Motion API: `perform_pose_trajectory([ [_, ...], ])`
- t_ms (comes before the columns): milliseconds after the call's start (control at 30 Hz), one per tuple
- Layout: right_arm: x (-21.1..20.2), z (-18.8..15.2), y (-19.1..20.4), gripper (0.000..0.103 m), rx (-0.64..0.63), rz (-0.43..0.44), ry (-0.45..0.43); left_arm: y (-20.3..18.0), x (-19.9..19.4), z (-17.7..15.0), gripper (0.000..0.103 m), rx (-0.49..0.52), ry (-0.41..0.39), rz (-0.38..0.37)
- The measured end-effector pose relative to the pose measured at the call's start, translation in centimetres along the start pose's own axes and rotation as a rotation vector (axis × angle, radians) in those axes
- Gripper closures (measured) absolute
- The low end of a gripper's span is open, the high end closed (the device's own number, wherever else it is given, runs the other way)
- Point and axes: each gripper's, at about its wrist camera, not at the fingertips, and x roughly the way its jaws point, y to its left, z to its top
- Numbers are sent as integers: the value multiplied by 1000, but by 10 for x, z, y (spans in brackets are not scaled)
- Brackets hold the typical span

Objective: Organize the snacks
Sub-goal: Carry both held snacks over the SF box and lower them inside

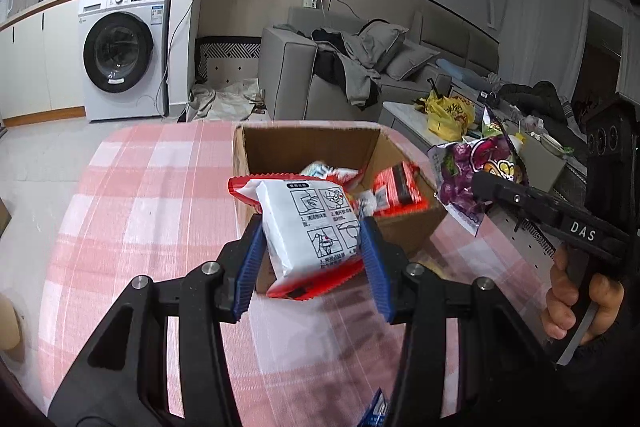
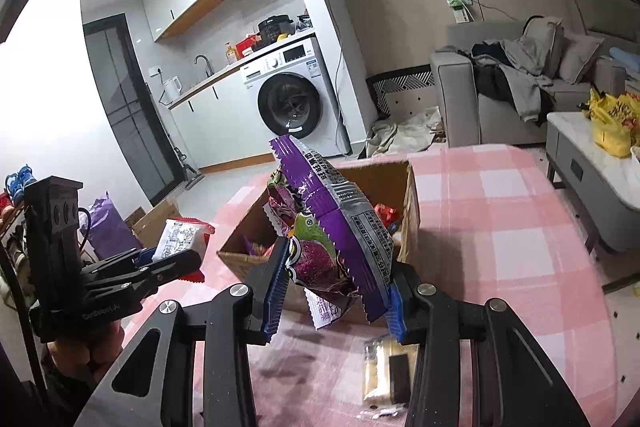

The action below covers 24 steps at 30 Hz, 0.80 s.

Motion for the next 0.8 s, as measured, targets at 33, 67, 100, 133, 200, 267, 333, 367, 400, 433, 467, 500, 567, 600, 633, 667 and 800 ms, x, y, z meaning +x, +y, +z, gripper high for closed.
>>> perform_pose_trajectory([
  [33,0,2,1,61,-1,1,1,1,2,3,59,0,-5,0],
  [67,0,3,3,61,-4,1,-1,1,3,7,59,-1,-9,-3],
  [100,1,7,3,61,-8,0,-2,1,4,10,59,-1,-12,-6],
  [133,2,9,4,61,-12,-2,-4,1,6,13,59,2,-16,-10],
  [200,4,12,4,61,-5,-1,-7,-1,11,18,59,2,-23,-12],
  [267,8,18,3,61,5,-2,-3,-2,18,24,59,-1,-25,-13],
  [333,12,23,1,61,12,0,-4,-3,22,29,59,-3,-29,-13],
  [367,13,26,1,61,16,-2,-5,-4,26,32,59,-2,-32,-11],
  [400,15,28,2,61,19,1,-5,-4,29,34,59,-1,-32,-8],
  [433,18,31,1,61,22,5,-3,-5,33,36,59,-1,-30,-3],
  [467,20,33,1,61,28,8,0,-6,38,38,59,-1,-30,0],
  [500,24,36,0,61,29,8,4,-6,41,39,59,1,-29,0],
  [567,31,39,-1,61,34,7,14,-9,50,42,59,7,-31,6],
  [600,35,40,-2,61,39,8,19,-9,54,43,59,10,-30,10],
  [633,40,41,-4,61,46,11,27,-10,59,44,59,14,-25,16],
  [667,44,42,-4,61,55,14,34,-9,64,46,59,17,-21,21],
  [800,60,46,-8,61,81,17,53,-11,84,49,59,30,-11,38],
])
